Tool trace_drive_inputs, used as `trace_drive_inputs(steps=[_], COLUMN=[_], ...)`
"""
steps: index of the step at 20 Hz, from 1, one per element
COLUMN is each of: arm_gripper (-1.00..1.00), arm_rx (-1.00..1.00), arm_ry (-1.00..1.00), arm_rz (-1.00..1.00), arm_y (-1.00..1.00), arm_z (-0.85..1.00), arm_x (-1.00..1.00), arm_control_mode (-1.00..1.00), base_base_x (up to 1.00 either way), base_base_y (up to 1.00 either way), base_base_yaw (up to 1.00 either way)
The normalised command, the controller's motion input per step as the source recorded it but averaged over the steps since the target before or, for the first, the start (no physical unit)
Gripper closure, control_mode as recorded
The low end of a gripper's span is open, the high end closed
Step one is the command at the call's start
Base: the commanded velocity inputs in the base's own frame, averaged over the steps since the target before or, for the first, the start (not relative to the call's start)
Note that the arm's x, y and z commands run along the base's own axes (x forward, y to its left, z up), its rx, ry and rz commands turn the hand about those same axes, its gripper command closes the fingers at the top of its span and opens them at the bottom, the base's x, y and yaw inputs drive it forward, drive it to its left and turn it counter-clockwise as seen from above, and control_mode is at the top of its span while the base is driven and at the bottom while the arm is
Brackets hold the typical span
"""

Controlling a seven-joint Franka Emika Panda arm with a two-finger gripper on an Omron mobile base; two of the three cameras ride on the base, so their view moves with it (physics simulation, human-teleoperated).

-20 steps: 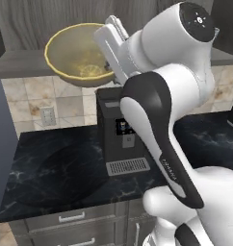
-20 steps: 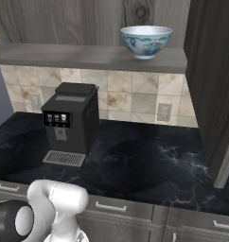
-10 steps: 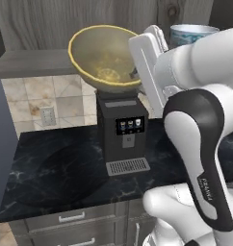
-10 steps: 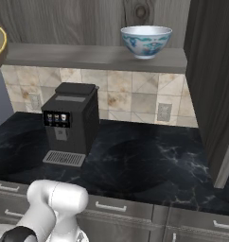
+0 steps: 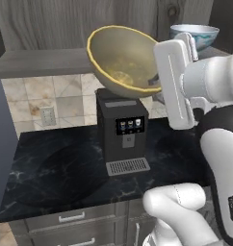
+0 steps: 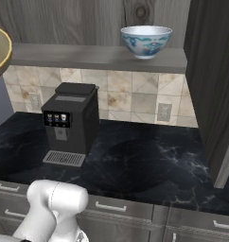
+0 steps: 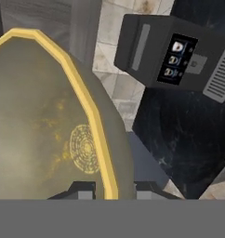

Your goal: Move the bowls from the cabinet to the plates on the dining table.

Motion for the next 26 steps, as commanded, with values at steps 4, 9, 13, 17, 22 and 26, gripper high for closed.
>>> trace_drive_inputs(steps=[4,9,13,17,22,26], arm_gripper=[1.0,1.0,1.0,1.0,1.0,1.0], arm_rx=[0.04,0.02,0.0,0.0,0.0,0.0], arm_ry=[0.1,0.07,0.0,0.0,0.0,0.0], arm_rz=[-0.01,-0.01,0.0,0.0,0.0,0.0], arm_y=[-0.17,-0.14,0.0,0.0,0.0,0.0], arm_z=[0.1,0.05,0.0,0.0,0.0,0.0], arm_x=[-0.33,-0.3,0.0,0.0,0.0,0.0], arm_control_mode=[-1.0,1.0,1.0,1.0,1.0,1.0], base_base_x=[0.0,-0.08,-0.41,-0.51,-0.56,-0.58], base_base_y=[0.0,-0.04,-0.23,-0.17,-0.11,-0.1], base_base_yaw=[0.0,0.0,-0.03,-0.05,-0.05,-0.04])
